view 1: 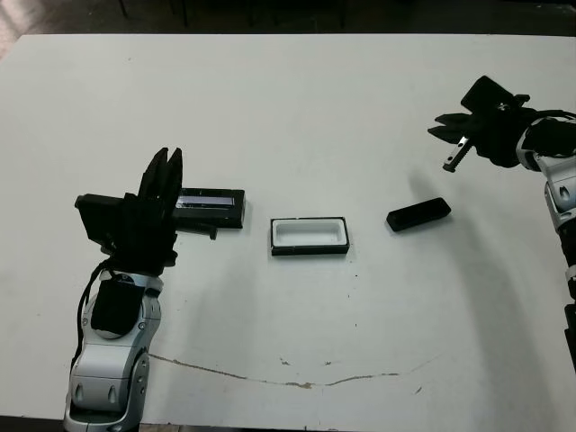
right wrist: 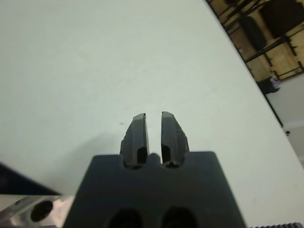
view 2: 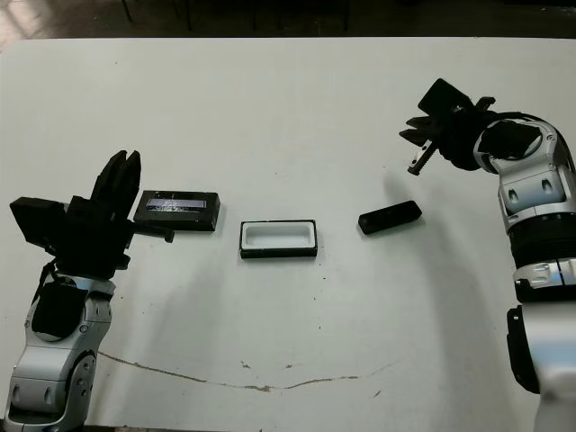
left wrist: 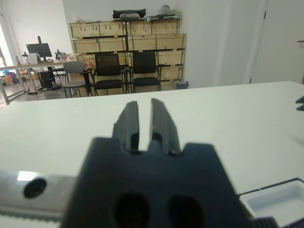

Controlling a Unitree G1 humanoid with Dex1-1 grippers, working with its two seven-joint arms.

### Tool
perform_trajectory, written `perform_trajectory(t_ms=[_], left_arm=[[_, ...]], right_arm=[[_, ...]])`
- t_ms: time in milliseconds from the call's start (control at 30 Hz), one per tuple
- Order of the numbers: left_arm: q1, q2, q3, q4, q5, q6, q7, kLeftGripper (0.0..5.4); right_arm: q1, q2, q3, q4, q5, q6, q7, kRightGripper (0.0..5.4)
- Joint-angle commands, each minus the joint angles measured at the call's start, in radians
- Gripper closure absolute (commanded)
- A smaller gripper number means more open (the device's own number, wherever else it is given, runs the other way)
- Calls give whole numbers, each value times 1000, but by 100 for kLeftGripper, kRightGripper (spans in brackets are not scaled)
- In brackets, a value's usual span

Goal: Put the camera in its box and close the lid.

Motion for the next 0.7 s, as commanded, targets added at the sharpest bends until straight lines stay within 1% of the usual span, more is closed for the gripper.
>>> perform_trajectory(t_ms=[33,67,133,233,333,500,700], left_arm=[[17,13,-4,1,2,20,-4,540],[19,14,-6,4,4,13,-4,540],[23,14,-7,9,4,4,-7,540],[29,15,-11,14,10,-7,-7,540],[34,12,-17,16,15,-10,-6,540],[46,11,-27,19,16,-14,-7,540],[58,14,-32,14,31,-17,-5,540]], right_arm=[[25,-13,23,22,-18,-4,40,539],[29,-14,27,22,-22,1,47,539],[34,-16,34,34,-27,-19,63,539],[40,-31,63,36,-56,-45,95,539],[59,-32,63,31,-52,-24,123,539],[103,-42,85,-20,-77,5,150,539],[171,-58,97,-107,-76,14,183,539]])
